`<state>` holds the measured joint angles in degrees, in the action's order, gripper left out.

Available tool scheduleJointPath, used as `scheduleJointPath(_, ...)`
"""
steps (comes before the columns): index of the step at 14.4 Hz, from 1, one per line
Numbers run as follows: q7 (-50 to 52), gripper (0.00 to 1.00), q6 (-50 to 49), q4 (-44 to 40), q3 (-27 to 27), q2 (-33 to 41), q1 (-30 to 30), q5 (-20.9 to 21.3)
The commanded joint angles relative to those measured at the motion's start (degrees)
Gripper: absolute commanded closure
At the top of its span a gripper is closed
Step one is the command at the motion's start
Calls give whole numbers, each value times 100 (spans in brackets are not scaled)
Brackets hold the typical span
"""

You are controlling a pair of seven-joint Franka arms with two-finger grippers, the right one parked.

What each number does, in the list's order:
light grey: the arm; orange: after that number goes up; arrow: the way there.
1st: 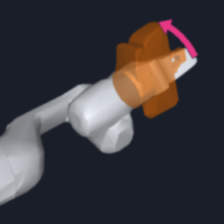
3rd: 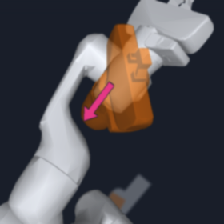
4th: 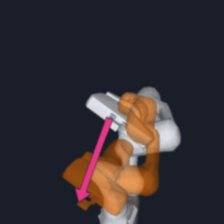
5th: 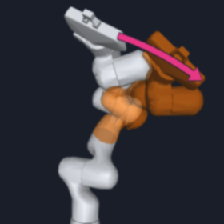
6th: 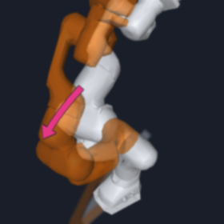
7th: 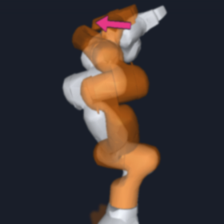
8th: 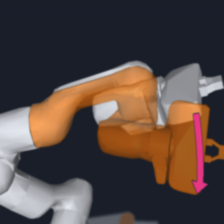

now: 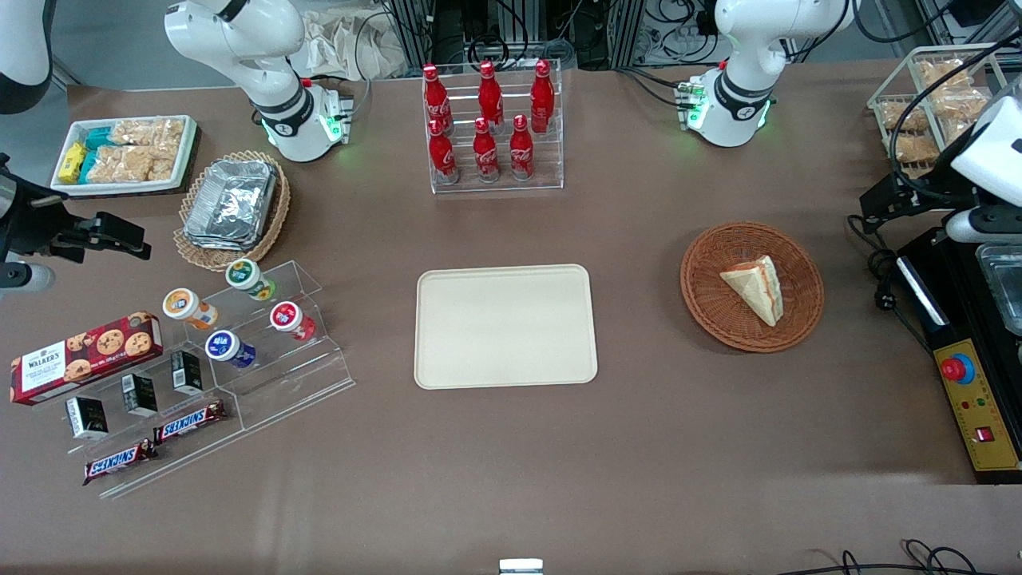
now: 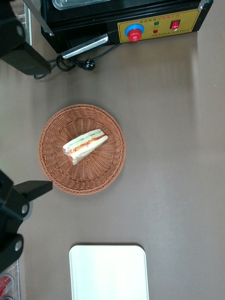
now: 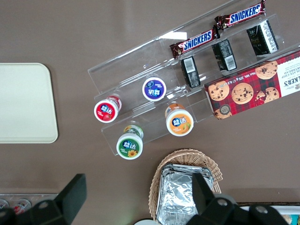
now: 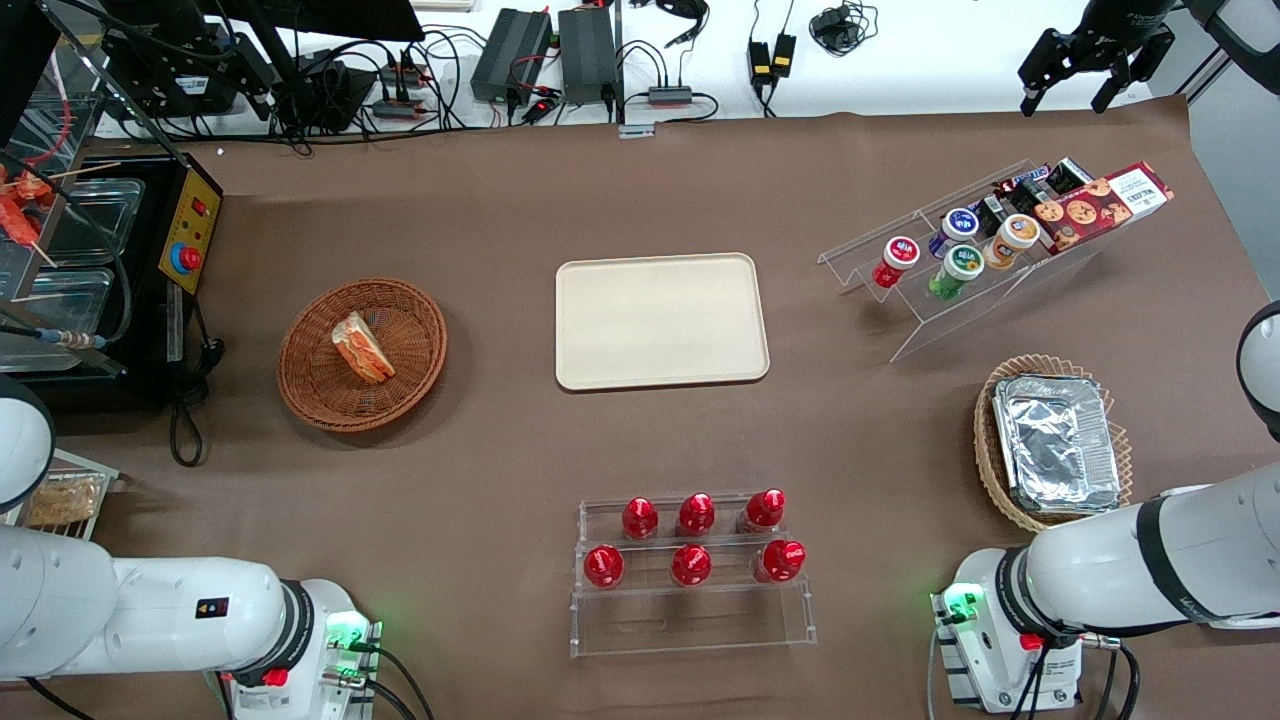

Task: Place sandwich from basket to tray
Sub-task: 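Move the left gripper down over the wrapped sandwich in the wicker basket, then close the left gripper on the sandwich's crust edge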

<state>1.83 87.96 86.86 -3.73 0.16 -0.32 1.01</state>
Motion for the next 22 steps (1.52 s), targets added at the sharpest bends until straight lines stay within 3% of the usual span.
scheduleJointPath(1,-225,0,-122,-196,22,-130,49,-39)
scheduleJointPath(4,184,0,-130,-126,-5,-393,-20,-5)
scheduleJointPath(7,1177,0,324,644,-101,-272,-30,-57)
scheduleJointPath(11,3300,0,2202,2804,-232,492,-65,-110)
scheduleJointPath(14,4464,0,3364,3914,-382,538,-74,-92)
scheduleJointPath(20,4722,0,3824,4496,-365,283,6,-75)
scheduleJointPath(22,4713,0,4392,4960,-348,239,119,-74)
